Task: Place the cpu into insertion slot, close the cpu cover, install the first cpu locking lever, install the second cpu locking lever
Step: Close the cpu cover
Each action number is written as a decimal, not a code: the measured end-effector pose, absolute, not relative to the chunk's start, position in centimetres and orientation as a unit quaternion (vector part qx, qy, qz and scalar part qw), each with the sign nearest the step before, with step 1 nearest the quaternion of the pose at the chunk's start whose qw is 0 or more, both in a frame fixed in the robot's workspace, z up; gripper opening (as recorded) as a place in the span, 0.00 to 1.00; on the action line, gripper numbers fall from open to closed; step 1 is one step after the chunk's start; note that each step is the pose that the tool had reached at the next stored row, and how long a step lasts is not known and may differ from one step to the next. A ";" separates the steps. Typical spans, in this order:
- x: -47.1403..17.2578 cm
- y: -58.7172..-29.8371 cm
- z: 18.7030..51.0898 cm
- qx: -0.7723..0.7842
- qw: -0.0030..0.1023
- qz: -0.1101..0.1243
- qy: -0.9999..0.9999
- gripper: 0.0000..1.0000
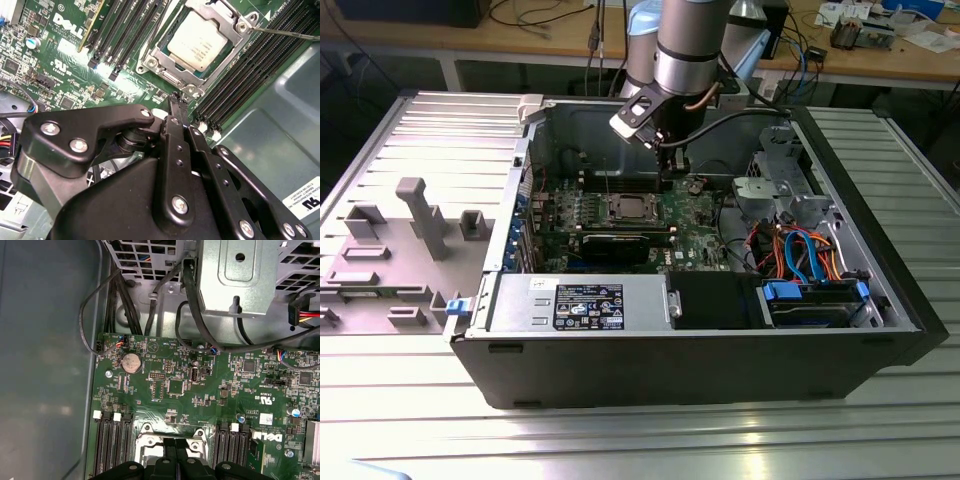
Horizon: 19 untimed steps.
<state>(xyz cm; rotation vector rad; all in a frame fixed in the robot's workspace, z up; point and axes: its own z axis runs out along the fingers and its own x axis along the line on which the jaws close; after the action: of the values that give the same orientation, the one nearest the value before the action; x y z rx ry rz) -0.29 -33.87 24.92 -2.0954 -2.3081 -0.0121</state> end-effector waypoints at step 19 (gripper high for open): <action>-1.1 -33.9 24.8 -0.672 0.012 -0.004 -0.740 0.11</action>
<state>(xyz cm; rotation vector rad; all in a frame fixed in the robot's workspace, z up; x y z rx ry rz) -1.06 -33.87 24.82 -2.0953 -2.3081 -0.0122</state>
